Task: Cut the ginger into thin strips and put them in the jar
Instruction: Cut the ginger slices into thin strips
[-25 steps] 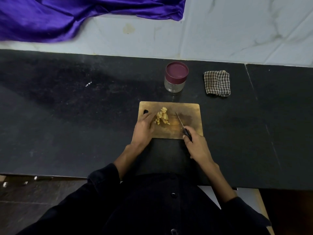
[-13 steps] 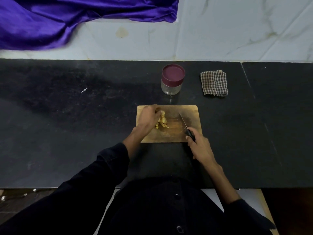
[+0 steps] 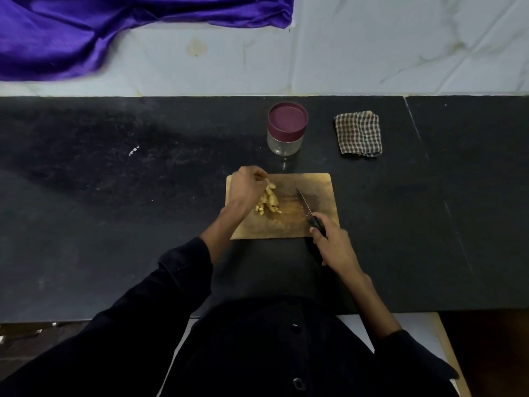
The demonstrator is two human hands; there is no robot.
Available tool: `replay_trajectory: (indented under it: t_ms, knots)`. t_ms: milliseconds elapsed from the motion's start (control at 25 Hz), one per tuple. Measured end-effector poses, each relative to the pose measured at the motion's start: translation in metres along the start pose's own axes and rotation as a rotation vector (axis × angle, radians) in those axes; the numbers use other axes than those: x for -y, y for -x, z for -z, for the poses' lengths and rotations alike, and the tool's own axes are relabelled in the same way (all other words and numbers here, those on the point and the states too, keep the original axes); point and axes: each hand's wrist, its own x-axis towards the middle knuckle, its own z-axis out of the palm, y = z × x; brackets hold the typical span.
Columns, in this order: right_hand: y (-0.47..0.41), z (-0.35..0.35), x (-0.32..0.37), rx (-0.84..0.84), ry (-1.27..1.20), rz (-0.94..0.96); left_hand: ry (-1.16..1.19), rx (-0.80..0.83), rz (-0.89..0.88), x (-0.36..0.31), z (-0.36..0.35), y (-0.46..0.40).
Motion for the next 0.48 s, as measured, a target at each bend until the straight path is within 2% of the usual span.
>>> replay_trajectory:
  t_ms: [120, 200, 280, 480]
  knots:
    - [0.003, 0.001, 0.001, -0.013, -0.037, 0.003, 0.104, 0.010, -0.011, -0.006, 0.005, 0.008]
    - [0.005, 0.004, 0.001, -0.037, -0.069, -0.007, 0.121, 0.092, -0.018, -0.013, -0.007, 0.017]
    - [0.007, 0.007, -0.001, -0.063, -0.093, -0.021, 0.034, 0.165, -0.025, -0.019, -0.026, 0.021]
    - [0.013, 0.011, -0.005, -0.072, -0.110, -0.044, -0.224, 0.174, -0.110, -0.026, -0.057, 0.025]
